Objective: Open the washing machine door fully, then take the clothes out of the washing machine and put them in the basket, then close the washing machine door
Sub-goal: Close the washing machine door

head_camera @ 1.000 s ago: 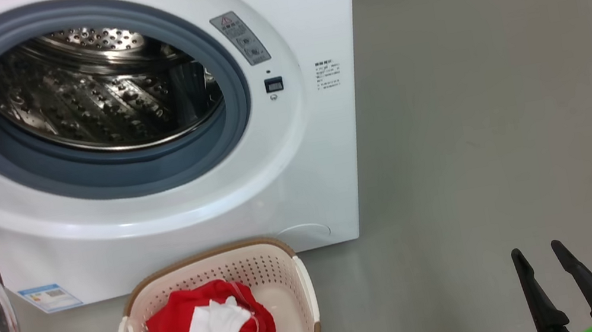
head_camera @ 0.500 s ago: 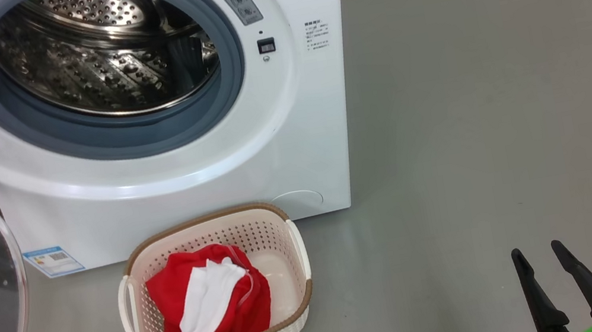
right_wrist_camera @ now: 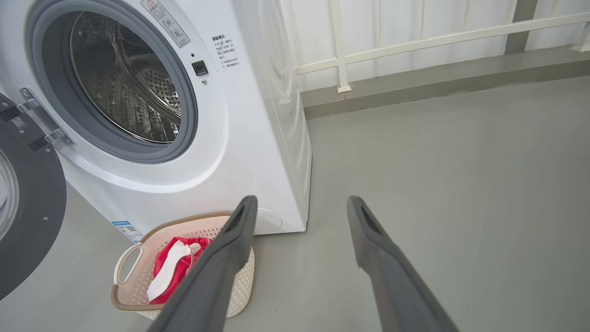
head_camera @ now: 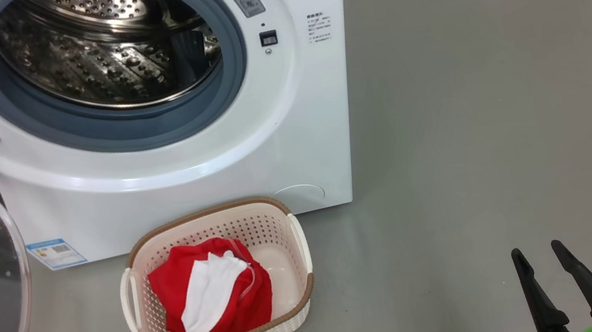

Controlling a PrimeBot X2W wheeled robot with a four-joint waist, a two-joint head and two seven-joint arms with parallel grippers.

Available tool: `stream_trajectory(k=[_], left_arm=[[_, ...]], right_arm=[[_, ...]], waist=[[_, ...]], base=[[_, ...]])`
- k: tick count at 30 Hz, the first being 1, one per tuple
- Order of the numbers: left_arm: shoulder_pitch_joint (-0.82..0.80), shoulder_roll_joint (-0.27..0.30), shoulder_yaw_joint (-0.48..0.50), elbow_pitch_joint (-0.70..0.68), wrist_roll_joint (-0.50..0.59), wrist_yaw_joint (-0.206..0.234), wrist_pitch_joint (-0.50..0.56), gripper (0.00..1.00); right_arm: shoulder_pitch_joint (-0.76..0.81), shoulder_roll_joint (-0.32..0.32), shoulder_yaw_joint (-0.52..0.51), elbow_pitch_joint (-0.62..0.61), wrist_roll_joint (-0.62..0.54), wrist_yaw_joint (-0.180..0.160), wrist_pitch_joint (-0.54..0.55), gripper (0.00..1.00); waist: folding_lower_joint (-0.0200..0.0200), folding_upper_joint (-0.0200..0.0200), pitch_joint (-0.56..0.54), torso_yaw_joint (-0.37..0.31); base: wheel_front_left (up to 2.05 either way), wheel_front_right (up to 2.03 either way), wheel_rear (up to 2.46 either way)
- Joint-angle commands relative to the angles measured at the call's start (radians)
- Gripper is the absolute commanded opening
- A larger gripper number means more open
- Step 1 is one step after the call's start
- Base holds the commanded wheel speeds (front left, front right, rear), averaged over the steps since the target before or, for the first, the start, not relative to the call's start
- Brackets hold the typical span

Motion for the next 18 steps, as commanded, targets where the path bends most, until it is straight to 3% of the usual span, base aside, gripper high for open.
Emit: stream_trajectory(k=[1, 8, 18], left_arm=[[-0.037, 0.003, 0.042, -0.018, -0.001, -0.005, -0.008, 1.00], [-0.057, -0.011, 0.054, 0.008, -0.002, -0.005, -0.008, 1.00], [-0.043, -0.025, 0.061, 0.055, -0.018, -0.005, -0.008, 1.00]], right_arm=[[-0.019, -0.013, 0.023, -0.026, -0.003, 0.006, -0.006, 1.00], [-0.026, -0.013, 0.037, -0.019, -0.008, 0.006, -0.006, 1.00], [-0.057, -0.013, 0.077, 0.009, -0.033, 0.006, -0.006, 1.00]], waist=[[0.0000, 0.0000, -0.001, 0.006], [0.0000, 0.0000, 0.004, 0.077], [0.0000, 0.0000, -0.010, 0.261]], base=[[0.00, 0.00, 0.00], [0.00, 0.00, 0.00], [0.00, 0.00, 0.00]])
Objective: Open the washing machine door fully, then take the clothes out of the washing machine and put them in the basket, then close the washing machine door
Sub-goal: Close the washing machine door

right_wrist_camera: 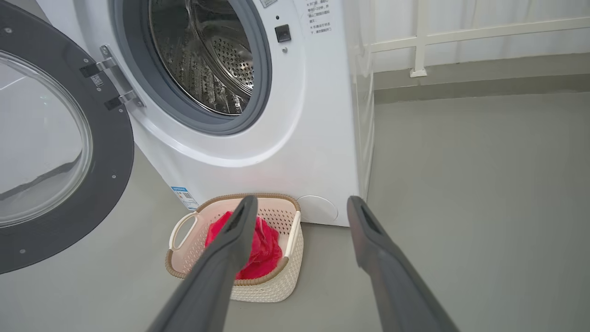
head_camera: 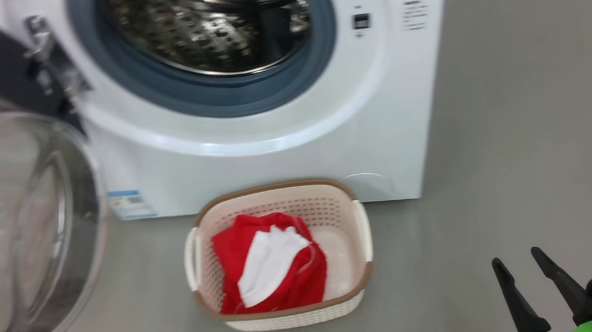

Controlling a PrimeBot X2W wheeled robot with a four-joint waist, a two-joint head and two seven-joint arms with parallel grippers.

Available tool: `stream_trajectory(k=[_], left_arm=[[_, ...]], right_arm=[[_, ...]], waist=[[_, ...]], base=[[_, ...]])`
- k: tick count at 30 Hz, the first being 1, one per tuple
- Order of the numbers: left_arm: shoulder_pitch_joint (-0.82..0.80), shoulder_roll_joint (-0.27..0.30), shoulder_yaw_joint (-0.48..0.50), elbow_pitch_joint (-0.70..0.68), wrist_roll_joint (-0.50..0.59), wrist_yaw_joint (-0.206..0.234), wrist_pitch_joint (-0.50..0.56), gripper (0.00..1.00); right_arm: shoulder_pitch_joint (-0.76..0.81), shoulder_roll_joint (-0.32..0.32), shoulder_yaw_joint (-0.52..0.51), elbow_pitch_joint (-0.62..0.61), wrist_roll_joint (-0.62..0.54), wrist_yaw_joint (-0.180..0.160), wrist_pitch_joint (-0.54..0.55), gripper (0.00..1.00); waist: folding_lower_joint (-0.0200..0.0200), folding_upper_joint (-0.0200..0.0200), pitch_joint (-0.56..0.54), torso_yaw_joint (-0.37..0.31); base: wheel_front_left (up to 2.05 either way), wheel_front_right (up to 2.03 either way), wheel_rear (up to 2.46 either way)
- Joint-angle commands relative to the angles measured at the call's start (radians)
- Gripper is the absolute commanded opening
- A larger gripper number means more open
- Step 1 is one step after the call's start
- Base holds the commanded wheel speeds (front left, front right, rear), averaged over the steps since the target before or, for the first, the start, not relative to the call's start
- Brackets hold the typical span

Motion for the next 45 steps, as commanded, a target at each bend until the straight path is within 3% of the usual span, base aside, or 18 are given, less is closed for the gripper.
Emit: stream_trajectory(k=[1, 11, 22, 34, 35, 36, 37, 45], left_arm=[[-0.016, 0.004, 0.033, -0.014, -0.021, -0.005, -0.008, 1.00], [0.026, 0.004, -0.007, -0.008, -0.084, 0.040, -0.008, 1.00], [0.067, 0.004, 0.000, -0.066, -0.145, 0.103, -0.008, 1.00], [0.074, 0.004, 0.001, -0.093, -0.168, 0.114, -0.008, 1.00], [0.070, 0.004, 0.001, -0.094, -0.178, 0.108, -0.008, 0.90], [0.064, 0.004, 0.005, -0.095, -0.182, 0.102, -0.008, 0.26], [0.055, 0.004, 0.013, -0.099, -0.180, 0.097, -0.008, 0.00], [-0.103, 0.019, 0.205, -0.264, -0.117, 0.022, -0.008, 0.00]], right_arm=[[-0.044, -0.012, 0.031, -0.017, -0.015, 0.006, -0.006, 1.00], [-0.047, -0.012, 0.091, 0.007, -0.017, 0.006, -0.006, 1.00], [-0.125, -0.012, 0.193, 0.065, -0.008, 0.006, -0.006, 1.00], [-0.144, -0.012, 0.220, 0.075, 0.009, 0.006, -0.006, 1.00], [-0.144, -0.012, 0.218, 0.075, 0.009, 0.006, -0.006, 1.00], [-0.143, -0.012, 0.216, 0.074, 0.009, 0.006, -0.006, 1.00], [-0.140, -0.012, 0.211, 0.073, 0.009, 0.006, -0.006, 1.00], [-0.118, -0.012, 0.192, 0.064, 0.014, 0.006, -0.006, 1.00]], waist=[[0.0000, -0.0001, -0.013, 0.100], [0.0000, -0.0001, -0.053, 0.267], [0.0000, -0.0001, -0.052, 0.295], [0.0000, -0.0001, -0.046, 0.297], [0.0000, -0.0001, -0.045, 0.297], [0.0000, -0.0001, -0.043, 0.297], [0.0000, -0.0001, -0.042, 0.297], [0.0000, -0.0001, -0.034, 0.297]], base=[[0.00, 0.00, 0.00], [0.00, 0.00, 0.00], [0.00, 0.00, 0.00], [0.00, 0.00, 0.00], [0.00, 0.00, 0.00], [0.00, 0.00, 0.00], [0.00, 0.00, 0.00], [0.00, 0.00, 0.00]])
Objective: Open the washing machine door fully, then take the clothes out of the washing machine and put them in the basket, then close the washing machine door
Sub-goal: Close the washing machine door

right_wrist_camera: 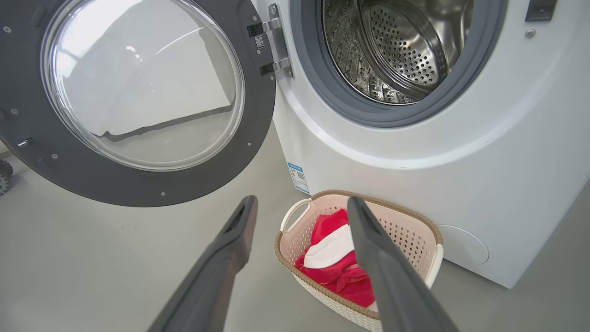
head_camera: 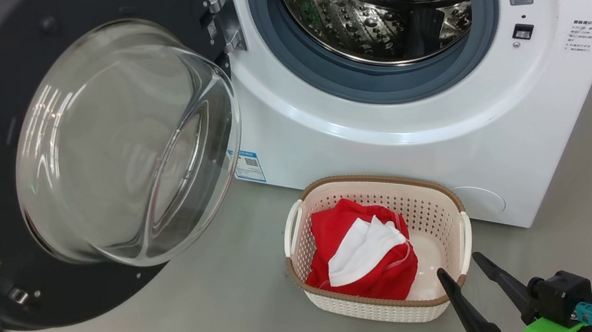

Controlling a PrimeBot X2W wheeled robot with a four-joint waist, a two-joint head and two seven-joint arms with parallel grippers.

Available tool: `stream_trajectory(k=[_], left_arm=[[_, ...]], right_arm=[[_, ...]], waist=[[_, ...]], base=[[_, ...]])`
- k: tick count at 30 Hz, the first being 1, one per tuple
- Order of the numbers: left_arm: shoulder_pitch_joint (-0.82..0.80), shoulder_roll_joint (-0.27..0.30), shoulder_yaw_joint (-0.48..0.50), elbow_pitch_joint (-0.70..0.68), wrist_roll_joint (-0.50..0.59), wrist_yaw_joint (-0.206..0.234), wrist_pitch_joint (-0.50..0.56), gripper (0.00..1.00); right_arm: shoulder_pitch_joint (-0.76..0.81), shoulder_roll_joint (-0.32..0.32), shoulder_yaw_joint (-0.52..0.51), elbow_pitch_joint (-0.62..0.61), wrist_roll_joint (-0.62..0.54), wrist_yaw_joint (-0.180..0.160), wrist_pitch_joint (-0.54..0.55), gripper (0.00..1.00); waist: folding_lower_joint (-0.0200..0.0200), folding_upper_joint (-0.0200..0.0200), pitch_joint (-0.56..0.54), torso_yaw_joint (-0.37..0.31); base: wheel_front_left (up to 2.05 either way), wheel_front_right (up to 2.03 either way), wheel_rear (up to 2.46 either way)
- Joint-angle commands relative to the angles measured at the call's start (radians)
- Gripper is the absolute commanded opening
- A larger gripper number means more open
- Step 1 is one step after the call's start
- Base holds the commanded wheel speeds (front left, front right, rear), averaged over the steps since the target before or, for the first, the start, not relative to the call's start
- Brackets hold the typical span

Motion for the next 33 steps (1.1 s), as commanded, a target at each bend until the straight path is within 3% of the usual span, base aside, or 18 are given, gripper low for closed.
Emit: stream_trajectory(k=[1, 5, 7, 11, 15, 17, 18, 24, 27, 28, 33], left_arm=[[-0.087, 0.042, 0.079, -0.067, 0.032, -0.019, -0.008, 0.00], [-0.237, 0.143, 0.159, -0.119, 0.033, -0.034, -0.008, 0.00], [-0.333, 0.180, 0.197, -0.100, -0.042, -0.037, -0.008, 0.00], [-0.507, 0.306, 0.228, 0.024, -0.235, -0.038, -0.008, 0.00], [-0.627, 0.431, 0.197, 0.222, -0.397, -0.038, -0.003, 0.00], [-0.673, 0.485, 0.158, 0.341, -0.466, -0.038, 0.033, 0.00], [-0.673, 0.485, 0.158, 0.341, -0.466, -0.038, 0.033, 0.00], [-0.789, 0.560, 0.063, 0.632, -0.649, -0.038, 0.257, 0.00], [-0.818, 0.598, 0.006, 0.728, -0.690, -0.038, 0.359, 0.00], [-0.835, 0.608, -0.027, 0.774, -0.731, -0.038, 0.439, 0.00], [-0.829, 0.624, -0.113, 0.837, -0.798, -0.038, 0.619, 0.00]], right_arm=[[-0.019, -0.006, 0.018, -0.028, 0.006, 0.006, -0.006, 1.00], [-0.015, -0.006, 0.012, -0.030, 0.004, 0.006, -0.006, 1.00], [-0.017, -0.006, 0.008, -0.030, 0.000, 0.006, -0.006, 1.00], [-0.022, -0.006, -0.003, -0.031, -0.006, 0.006, -0.006, 1.00], [-0.025, -0.006, -0.019, -0.038, -0.007, 0.006, -0.006, 1.00], [-0.022, -0.006, -0.023, -0.042, -0.007, 0.006, -0.006, 1.00], [-0.022, -0.006, -0.023, -0.042, -0.007, 0.006, -0.006, 1.00], [-0.009, -0.006, -0.041, -0.053, -0.012, 0.006, -0.006, 1.00], [-0.005, -0.006, -0.046, -0.056, -0.013, 0.006, -0.006, 1.00], [-0.004, -0.006, -0.047, -0.058, -0.012, 0.006, -0.006, 1.00], [0.001, -0.006, -0.047, -0.065, -0.011, 0.006, -0.006, 1.00]], waist=[[0.0000, 0.0000, 0.000, -0.001], [0.0000, 0.0000, 0.008, -0.001], [0.0000, 0.0000, 0.014, -0.001], [0.0000, 0.0000, 0.024, -0.002], [0.0000, 0.0000, 0.031, -0.004], [0.0000, 0.0000, 0.033, -0.006], [0.0000, 0.0000, 0.033, -0.006], [0.0000, 0.0000, 0.042, -0.007], [0.0000, 0.0000, 0.044, -0.008], [0.0000, 0.0000, 0.044, -0.009], [0.0000, 0.0000, 0.039, -0.013]], base=[[0.00, 0.00, 0.00], [0.00, 0.00, 0.00], [0.00, 0.00, 0.00], [0.00, 0.00, 0.00], [0.00, 0.00, 0.00], [0.00, 0.00, 0.00], [0.00, 0.00, 0.00], [0.00, 0.00, 0.00], [0.00, 0.00, 0.00], [0.00, 0.00, 0.00], [0.00, 0.00, 0.00]])
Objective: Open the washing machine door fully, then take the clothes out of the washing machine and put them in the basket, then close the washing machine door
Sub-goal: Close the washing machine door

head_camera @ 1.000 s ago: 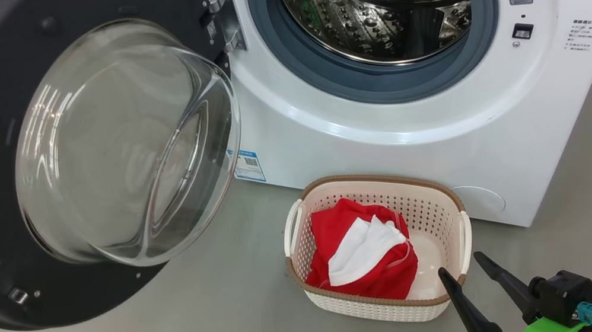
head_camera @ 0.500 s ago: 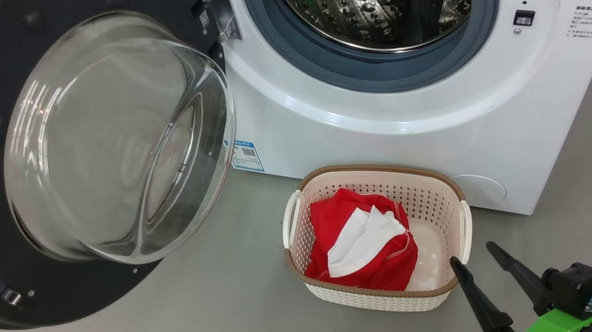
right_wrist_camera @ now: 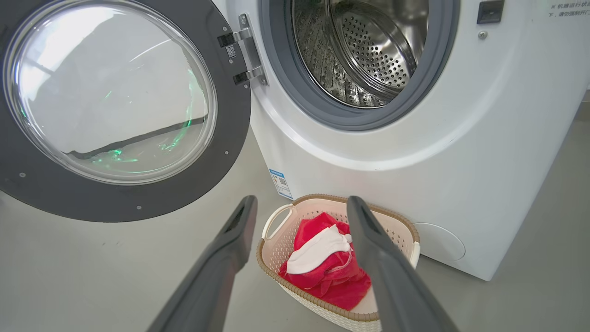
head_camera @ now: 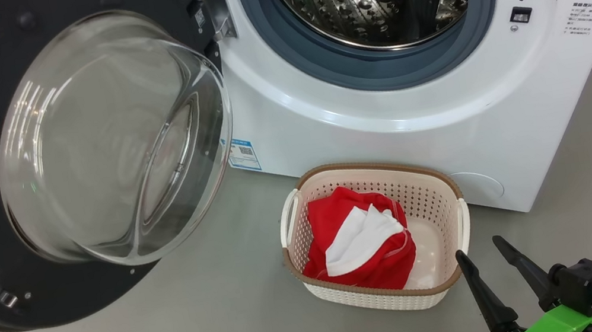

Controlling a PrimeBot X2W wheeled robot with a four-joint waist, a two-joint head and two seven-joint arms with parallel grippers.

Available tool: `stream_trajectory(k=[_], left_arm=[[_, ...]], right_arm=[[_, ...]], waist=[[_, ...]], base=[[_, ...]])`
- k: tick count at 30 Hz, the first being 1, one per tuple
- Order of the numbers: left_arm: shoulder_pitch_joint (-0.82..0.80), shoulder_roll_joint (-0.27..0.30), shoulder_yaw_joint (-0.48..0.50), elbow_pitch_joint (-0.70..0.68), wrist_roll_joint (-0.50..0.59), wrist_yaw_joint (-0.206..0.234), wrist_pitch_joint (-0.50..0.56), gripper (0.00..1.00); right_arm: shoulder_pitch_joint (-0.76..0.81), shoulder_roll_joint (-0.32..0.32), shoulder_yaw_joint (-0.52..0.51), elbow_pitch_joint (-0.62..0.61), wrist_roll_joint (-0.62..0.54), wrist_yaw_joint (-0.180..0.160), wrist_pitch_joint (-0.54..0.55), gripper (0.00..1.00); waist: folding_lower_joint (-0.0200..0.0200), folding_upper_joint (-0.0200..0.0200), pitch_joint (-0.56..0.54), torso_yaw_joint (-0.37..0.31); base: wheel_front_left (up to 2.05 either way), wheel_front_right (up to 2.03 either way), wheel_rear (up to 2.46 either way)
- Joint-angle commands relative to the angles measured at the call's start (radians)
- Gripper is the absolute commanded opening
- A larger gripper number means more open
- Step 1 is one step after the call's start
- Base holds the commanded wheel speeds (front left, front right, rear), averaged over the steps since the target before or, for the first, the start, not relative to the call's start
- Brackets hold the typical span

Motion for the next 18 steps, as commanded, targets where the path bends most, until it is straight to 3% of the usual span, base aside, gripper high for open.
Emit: stream_trajectory(k=[1, 9, 18], left_arm=[[-0.018, 0.078, 0.015, -0.021, -0.016, -0.005, 0.025, 0.00], [0.040, 0.076, -0.061, -0.055, -0.116, -0.005, 0.169, 0.00], [0.124, 0.095, -0.114, -0.158, -0.194, -0.006, 0.217, 0.00]], right_arm=[[-0.003, -0.003, 0.019, -0.028, -0.007, 0.006, -0.006, 1.00], [0.014, -0.003, 0.011, -0.052, -0.026, 0.006, -0.006, 1.00], [0.031, -0.003, 0.006, -0.077, -0.043, 0.006, -0.006, 1.00]], waist=[[0.0000, 0.0000, -0.003, -0.001], [0.0000, 0.0000, -0.018, -0.011], [0.0000, 0.0000, -0.039, -0.036]], base=[[0.00, 0.00, 0.00], [0.00, 0.00, 0.00], [0.00, 0.00, 0.00]])
